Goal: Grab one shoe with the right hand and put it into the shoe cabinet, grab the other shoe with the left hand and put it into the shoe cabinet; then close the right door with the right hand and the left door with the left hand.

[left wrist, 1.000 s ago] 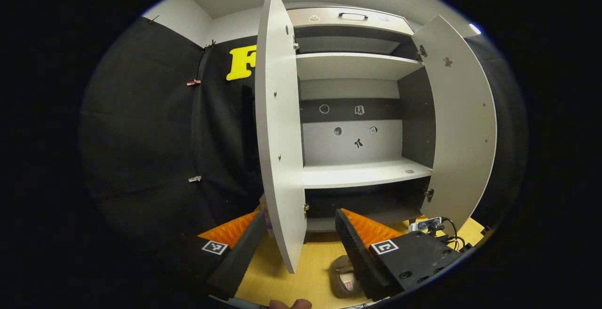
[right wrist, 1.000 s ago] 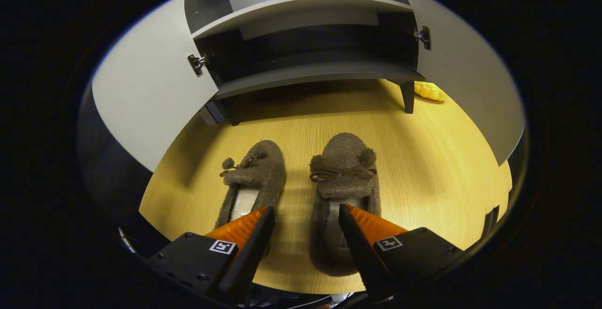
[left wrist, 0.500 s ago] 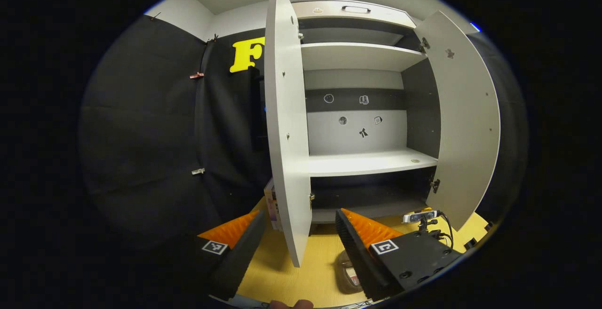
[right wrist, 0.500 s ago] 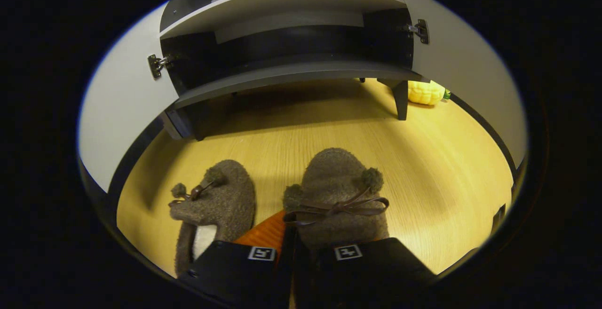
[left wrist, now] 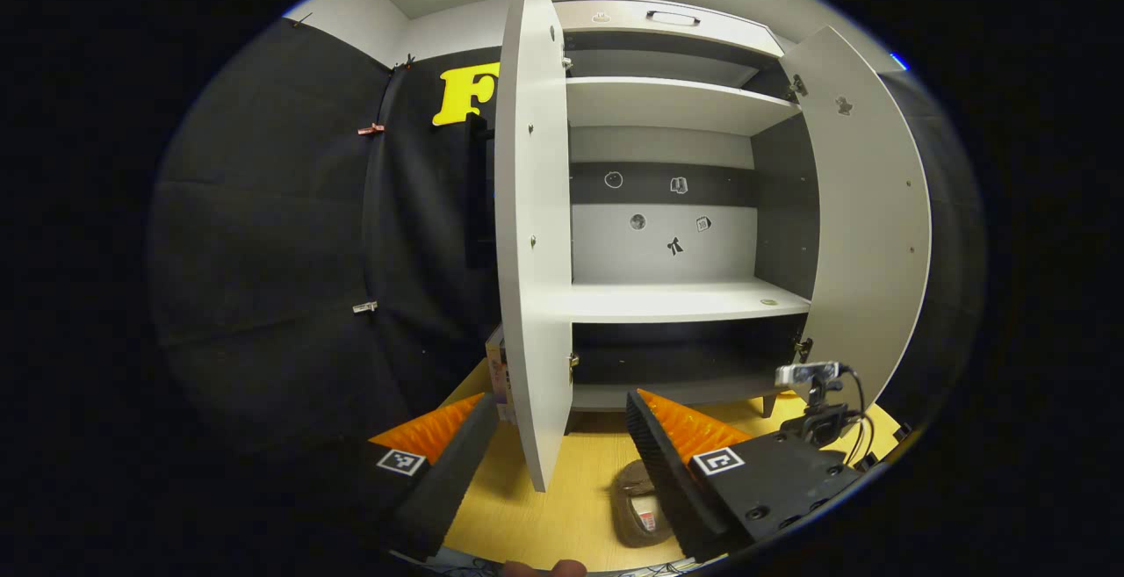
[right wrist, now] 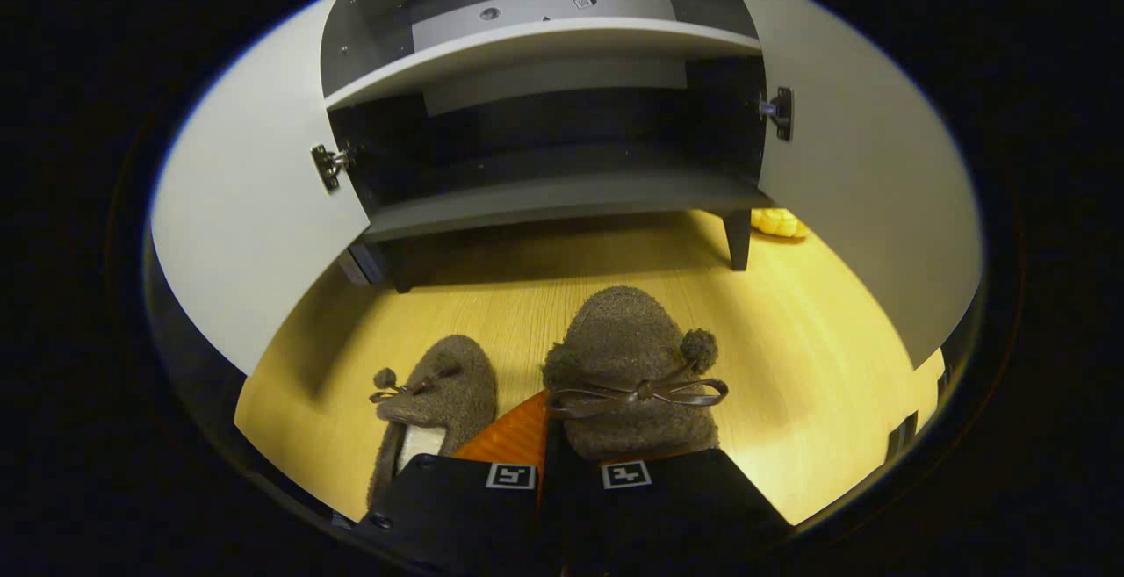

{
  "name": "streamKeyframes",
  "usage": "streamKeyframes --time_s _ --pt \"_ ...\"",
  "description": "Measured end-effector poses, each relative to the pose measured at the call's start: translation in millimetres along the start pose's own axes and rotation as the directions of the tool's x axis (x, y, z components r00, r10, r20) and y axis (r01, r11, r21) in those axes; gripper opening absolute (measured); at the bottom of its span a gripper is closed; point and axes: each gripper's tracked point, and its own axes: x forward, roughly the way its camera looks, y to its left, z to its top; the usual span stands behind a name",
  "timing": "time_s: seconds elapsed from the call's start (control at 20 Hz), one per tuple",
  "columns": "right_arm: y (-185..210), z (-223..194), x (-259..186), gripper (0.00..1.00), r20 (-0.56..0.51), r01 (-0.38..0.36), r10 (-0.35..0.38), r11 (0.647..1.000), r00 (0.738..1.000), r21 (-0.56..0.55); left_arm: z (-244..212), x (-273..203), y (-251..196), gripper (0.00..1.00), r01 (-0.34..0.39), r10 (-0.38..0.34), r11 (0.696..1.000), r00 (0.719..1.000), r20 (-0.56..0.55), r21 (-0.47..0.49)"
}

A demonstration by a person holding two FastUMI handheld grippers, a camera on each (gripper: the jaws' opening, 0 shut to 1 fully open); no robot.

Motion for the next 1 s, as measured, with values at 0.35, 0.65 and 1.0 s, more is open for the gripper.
streamKeyframes --time_s 0.35,0.65,1.0 --pt "5.8 120.4 -64.8 0.13 0.127 -0.070 0.067 0.997 0.990 0.021 7.0 0.6 -16.1 0.95 0.032 -0.031 0.999 0.999 0.010 -0.025" --pt "9.2 239.5 -87.8 0.13 0.221 -0.072 0.077 0.997 0.972 -0.030 14.4 4.2 -35.9 0.95 0.087 -0.086 0.996 0.996 0.030 -0.032" --pt "7.5 366.2 -47.8 0.12 0.325 -0.014 0.033 0.998 0.945 -0.061 11.9 6.4 -52.3 0.95 0.133 -0.132 0.990 0.991 0.023 -0.041"
